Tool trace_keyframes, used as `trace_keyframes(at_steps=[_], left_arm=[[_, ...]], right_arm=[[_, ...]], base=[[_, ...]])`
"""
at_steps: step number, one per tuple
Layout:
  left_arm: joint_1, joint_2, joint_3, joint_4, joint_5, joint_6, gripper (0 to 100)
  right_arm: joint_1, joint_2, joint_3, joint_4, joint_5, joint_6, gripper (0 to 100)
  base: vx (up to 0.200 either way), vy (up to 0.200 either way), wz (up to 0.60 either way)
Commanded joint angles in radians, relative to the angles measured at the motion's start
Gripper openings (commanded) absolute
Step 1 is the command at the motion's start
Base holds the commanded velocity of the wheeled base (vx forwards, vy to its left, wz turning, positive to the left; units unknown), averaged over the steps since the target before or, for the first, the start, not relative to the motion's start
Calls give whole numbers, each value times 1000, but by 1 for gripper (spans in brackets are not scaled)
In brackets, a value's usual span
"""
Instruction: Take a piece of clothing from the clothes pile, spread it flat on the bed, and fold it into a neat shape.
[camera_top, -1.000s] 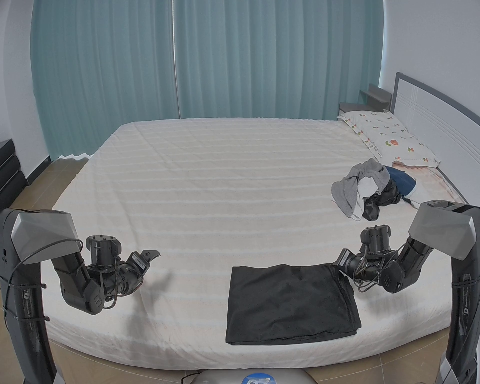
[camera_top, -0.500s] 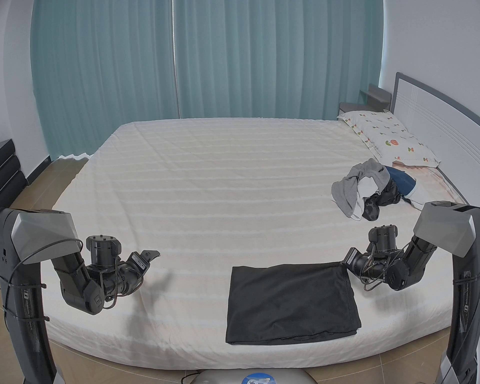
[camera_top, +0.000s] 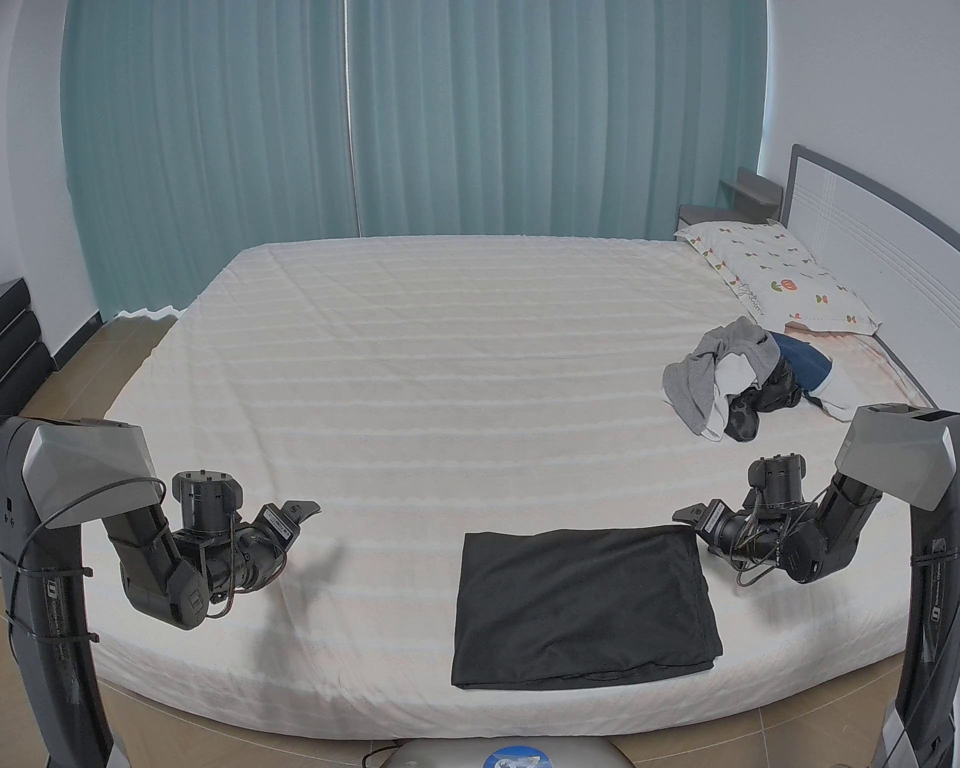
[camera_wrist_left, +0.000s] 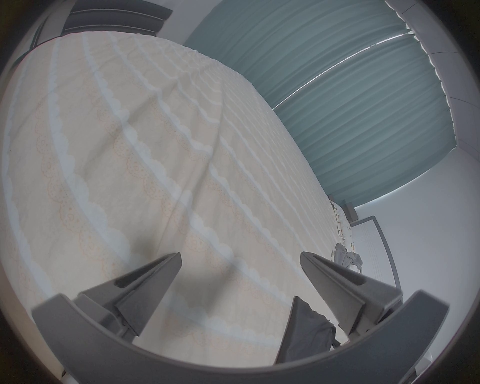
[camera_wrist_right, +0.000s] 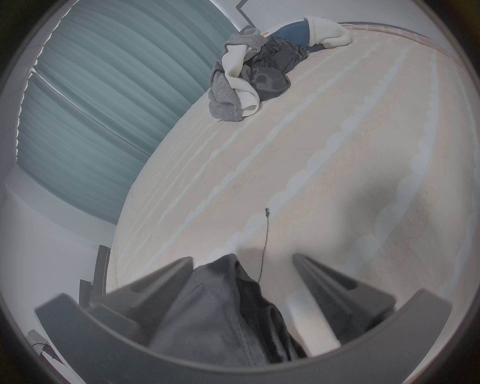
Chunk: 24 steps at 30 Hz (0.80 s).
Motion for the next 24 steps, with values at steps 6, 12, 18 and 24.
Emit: trace_keyframes(at_steps=[6,12,18,24], left_arm=[[0,1,-1,0,0,0,100],[-2,1,0,0,0,0,100],[-2,2,-1,0,0,0,100],[-3,2,-1,0,0,0,100]], right_arm=[[-36,-185,322,-140,244,-56,100],[-36,-177,498,-210,287,-218,100],[-32,-142,601,-294,368,-283,100],[-26,-70,635,-413,362,-303,100]], base=[[0,0,0],[0,0,0],[0,0,0],[0,0,0]])
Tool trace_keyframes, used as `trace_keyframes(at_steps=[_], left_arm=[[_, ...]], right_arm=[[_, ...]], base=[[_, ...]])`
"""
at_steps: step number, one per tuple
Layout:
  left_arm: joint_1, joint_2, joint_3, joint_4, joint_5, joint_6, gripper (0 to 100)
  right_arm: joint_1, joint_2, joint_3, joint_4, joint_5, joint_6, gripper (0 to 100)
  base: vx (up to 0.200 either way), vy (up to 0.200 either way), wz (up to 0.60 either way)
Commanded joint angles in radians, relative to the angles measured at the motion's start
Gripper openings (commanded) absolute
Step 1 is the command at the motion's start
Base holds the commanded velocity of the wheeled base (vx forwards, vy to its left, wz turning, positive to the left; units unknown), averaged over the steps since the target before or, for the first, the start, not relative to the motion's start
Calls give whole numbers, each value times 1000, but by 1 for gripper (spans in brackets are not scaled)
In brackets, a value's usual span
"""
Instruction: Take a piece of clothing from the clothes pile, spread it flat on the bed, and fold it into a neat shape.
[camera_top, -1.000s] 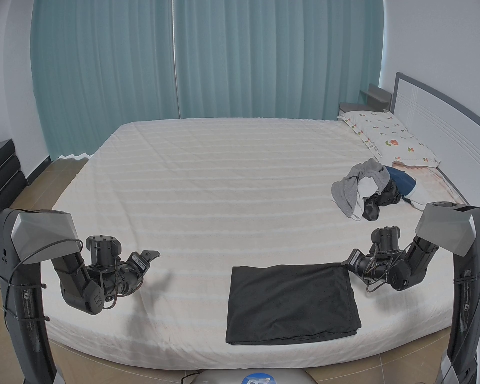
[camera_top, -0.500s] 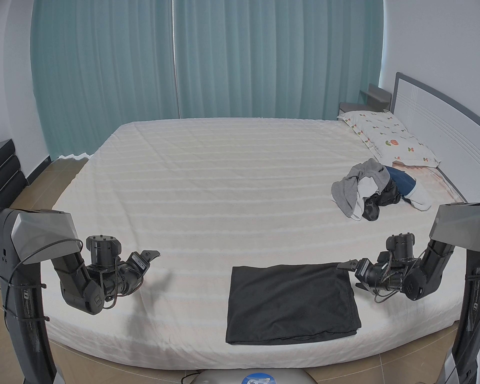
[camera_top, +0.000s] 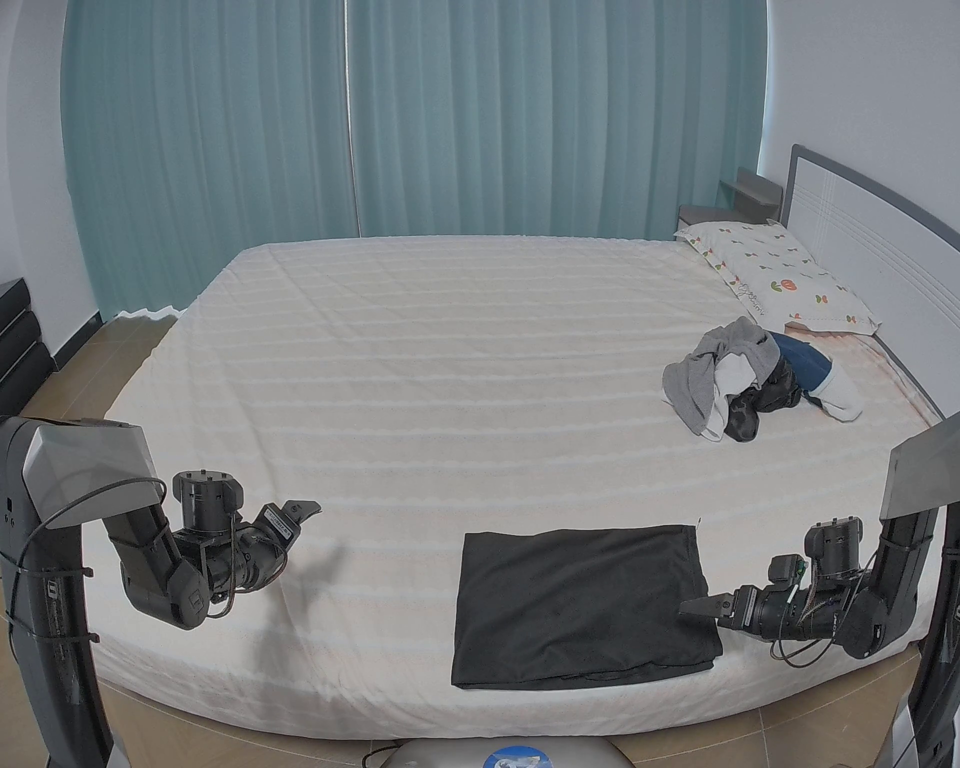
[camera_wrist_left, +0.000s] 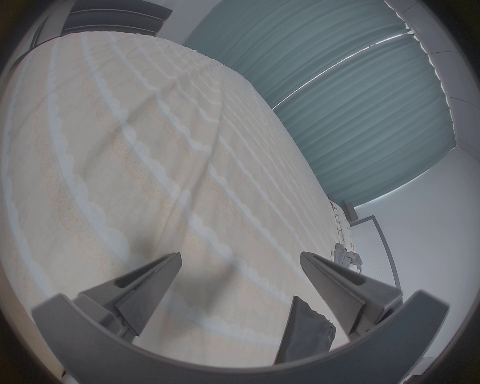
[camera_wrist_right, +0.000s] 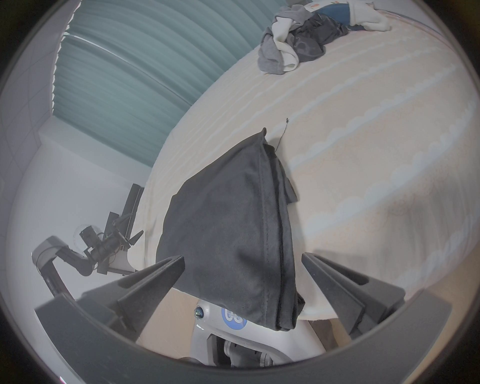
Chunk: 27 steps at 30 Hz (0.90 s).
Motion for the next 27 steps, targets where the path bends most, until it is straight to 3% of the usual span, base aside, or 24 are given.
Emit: trace_keyframes(at_steps=[1,7,8,27], left_arm=[[-1,2,0,0,0,0,100],[-1,2,0,0,0,0,100],[-1,2,0,0,2,0,100],[-1,2,0,0,0,0,100]], right_arm=[[3,64,45,-41,3,-10,100],[3,71,56,-42,1,-34,100],[3,76,61,-45,1,-45,0],[-26,76,148,-83,-12,-117,0]], base=[[0,0,0],[0,0,0],[0,0,0],[0,0,0]])
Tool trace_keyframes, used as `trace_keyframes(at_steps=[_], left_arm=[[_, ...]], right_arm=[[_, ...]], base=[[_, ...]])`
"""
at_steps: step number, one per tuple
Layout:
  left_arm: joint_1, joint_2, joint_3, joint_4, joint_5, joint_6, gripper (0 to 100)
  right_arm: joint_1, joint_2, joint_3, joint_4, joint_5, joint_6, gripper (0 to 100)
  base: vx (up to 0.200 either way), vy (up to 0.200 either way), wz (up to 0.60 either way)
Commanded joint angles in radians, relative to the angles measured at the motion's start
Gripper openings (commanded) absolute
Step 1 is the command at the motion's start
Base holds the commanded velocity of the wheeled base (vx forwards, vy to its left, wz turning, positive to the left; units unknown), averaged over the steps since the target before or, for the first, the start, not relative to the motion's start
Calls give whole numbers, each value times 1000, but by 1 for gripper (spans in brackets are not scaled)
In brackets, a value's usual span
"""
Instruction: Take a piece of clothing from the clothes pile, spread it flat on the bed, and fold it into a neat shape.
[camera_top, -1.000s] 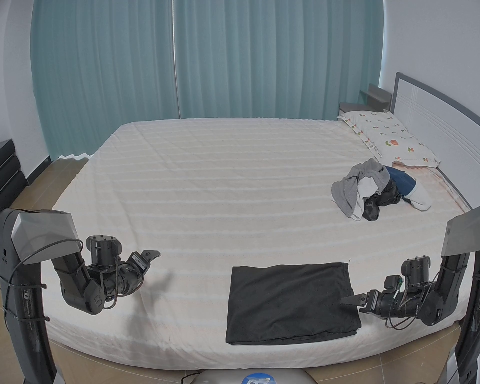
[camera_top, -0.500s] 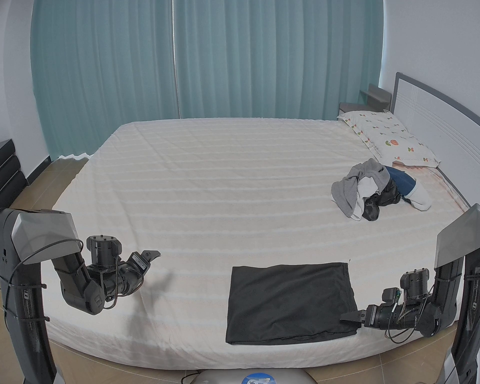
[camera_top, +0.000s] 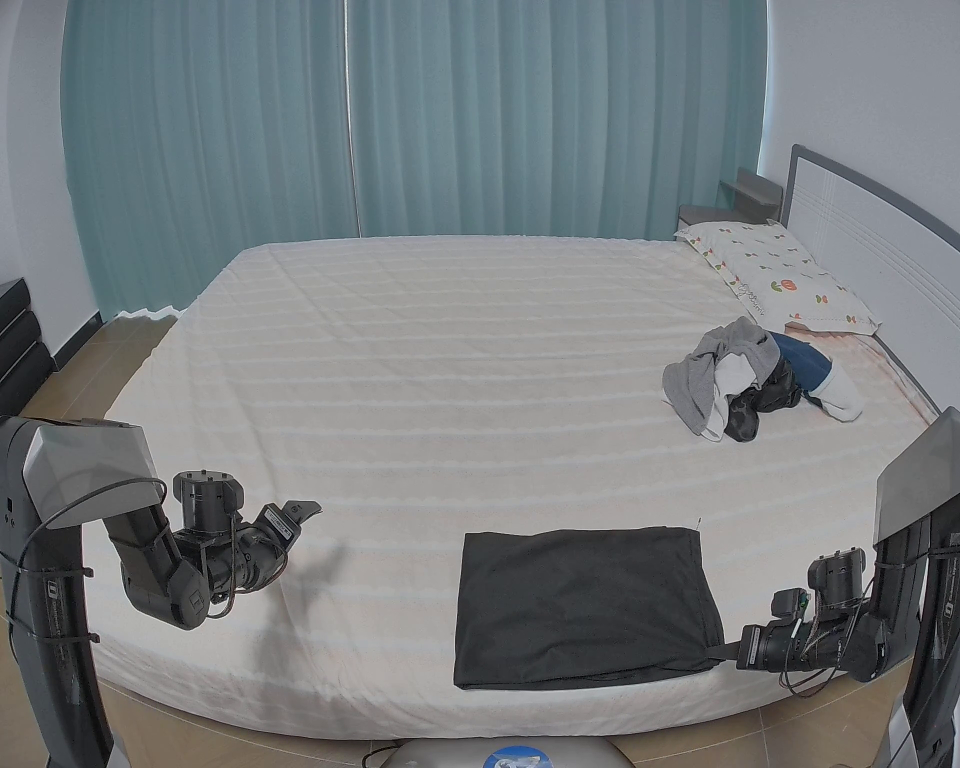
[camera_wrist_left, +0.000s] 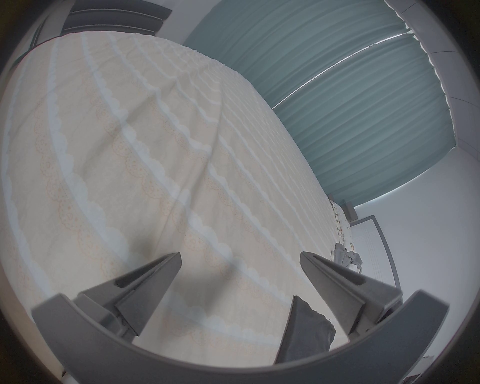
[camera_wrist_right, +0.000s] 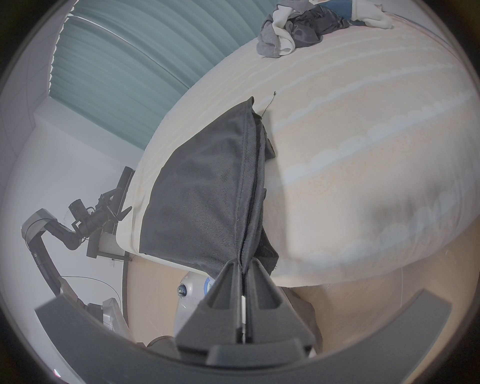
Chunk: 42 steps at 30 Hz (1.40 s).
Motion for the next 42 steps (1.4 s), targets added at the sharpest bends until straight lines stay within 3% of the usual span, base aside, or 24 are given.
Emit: trace_keyframes(at_steps=[1,10,11,19,22,23,24,26,30,35,42], left_arm=[[0,1,0,0,0,0,100],[0,1,0,0,0,0,100],[0,1,0,0,0,0,100],[0,1,0,0,0,0,100],[0,1,0,0,0,0,100],[0,1,0,0,0,0,100],[0,1,0,0,0,0,100],[0,1,0,0,1,0,100],[0,1,0,0,1,0,100],[0,1,0,0,1,1,100],[-1,1,0,0,1,1,100]], right_arm=[[-3,6,13,-5,1,-1,0],[-4,8,22,-3,1,-4,0],[-4,8,22,-3,1,-7,100],[-53,-38,-53,-64,6,33,100],[-50,-17,-163,-64,-22,165,100],[-50,-17,-163,-64,-22,165,100],[-35,9,-254,-51,-68,288,100],[-16,54,-334,-31,-123,352,100],[-7,103,-476,28,-195,360,100],[17,106,-581,134,-200,369,100],[51,121,-631,149,-202,415,100]], base=[[0,0,0],[0,0,0],[0,0,0],[0,0,0],[0,0,0],[0,0,0],[0,0,0],[0,0,0],[0,0,0],[0,0,0],[0,0,0]])
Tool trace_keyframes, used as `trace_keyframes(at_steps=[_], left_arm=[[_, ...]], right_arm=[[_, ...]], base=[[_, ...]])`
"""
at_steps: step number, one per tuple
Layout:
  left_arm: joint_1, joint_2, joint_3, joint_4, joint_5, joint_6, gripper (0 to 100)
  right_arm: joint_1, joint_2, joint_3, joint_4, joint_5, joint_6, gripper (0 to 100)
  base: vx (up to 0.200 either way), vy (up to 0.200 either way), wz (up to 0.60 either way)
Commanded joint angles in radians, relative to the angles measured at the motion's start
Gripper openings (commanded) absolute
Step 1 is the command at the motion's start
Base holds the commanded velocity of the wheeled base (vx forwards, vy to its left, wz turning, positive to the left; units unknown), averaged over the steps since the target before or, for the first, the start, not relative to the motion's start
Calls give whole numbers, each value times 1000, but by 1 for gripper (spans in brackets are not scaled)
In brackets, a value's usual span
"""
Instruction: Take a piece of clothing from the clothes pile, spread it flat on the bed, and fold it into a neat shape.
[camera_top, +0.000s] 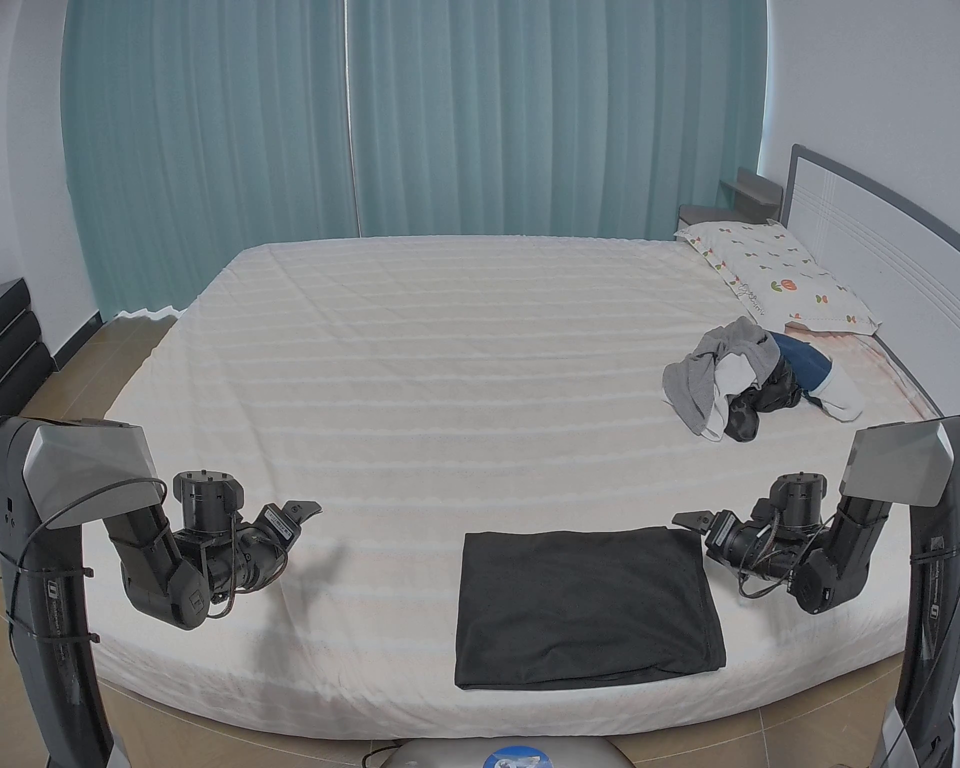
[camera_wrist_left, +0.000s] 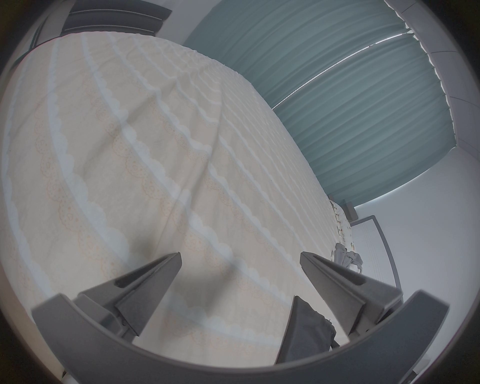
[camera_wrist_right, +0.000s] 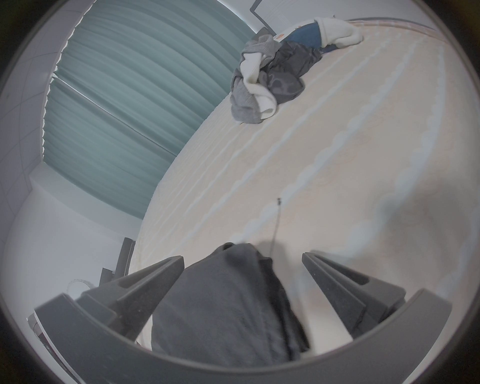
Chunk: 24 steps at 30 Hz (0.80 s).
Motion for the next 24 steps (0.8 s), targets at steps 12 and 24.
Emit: trace_keyframes(at_steps=[12,24], left_arm=[[-1,3,0,0,0,0,100],[-8,10,-2,0,21,0,100]], right_arm=[[-5,45,-76,9,-1,26,0],[-32,51,-78,-1,-1,31,0]], base=[[0,0,0],[0,0,0]])
